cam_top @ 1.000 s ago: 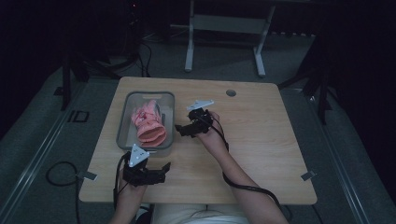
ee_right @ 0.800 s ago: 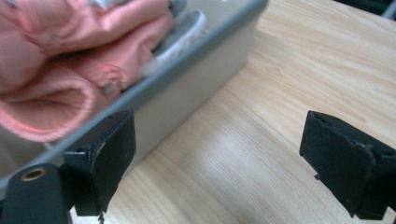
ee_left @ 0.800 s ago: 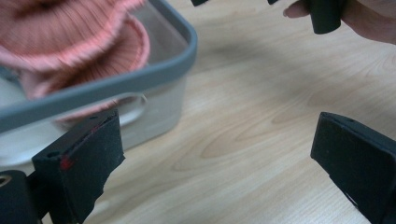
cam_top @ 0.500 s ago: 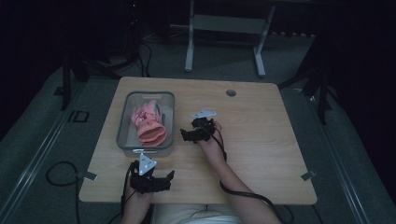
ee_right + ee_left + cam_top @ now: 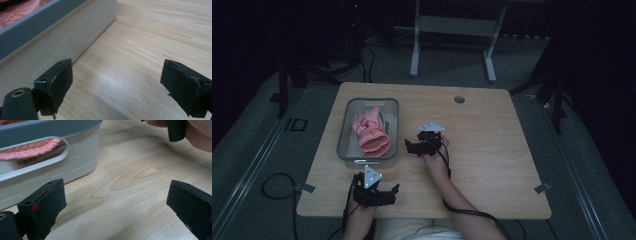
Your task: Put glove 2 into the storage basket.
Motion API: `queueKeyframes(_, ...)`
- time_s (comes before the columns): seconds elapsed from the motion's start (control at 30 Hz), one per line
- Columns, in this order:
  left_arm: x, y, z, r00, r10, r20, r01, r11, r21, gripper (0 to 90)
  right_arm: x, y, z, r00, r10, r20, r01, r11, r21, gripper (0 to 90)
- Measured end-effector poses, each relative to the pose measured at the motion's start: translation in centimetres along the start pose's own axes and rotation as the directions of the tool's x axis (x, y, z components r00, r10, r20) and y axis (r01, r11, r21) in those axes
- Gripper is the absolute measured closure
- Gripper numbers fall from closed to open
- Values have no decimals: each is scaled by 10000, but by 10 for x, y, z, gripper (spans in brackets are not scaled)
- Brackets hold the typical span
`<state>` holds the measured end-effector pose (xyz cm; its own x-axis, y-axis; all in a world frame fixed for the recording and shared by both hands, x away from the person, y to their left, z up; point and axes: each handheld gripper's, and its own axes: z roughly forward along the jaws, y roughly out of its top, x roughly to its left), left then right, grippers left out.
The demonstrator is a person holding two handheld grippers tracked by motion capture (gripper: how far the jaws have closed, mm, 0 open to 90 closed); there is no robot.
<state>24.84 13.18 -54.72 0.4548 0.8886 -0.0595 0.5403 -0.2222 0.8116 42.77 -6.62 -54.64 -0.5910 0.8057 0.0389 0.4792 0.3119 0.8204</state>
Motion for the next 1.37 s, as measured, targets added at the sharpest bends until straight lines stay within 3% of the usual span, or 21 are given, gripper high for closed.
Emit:
queueKeyframes(0.4,1,1,1,9998,182,-45,-183,9994,-280,20,-2,-12,1,9996,253,91,-252,9996,-149,108)
queueKeyframes(0.7,2,-1,2,10000,-64,19,64,9998,-210,20,-6,-14,0,9984,431,379,-417,9985,-367,108)
queueKeyframes(1.03,1,-1,3,10000,36,-43,-37,9999,-122,20,-5,-15,3,9980,135,617,-117,9995,-288,107)
queueKeyframes(1.37,2,-2,3,10000,2,57,-1,10000,-79,20,-6,-16,3,9973,311,672,-302,9994,-148,107)
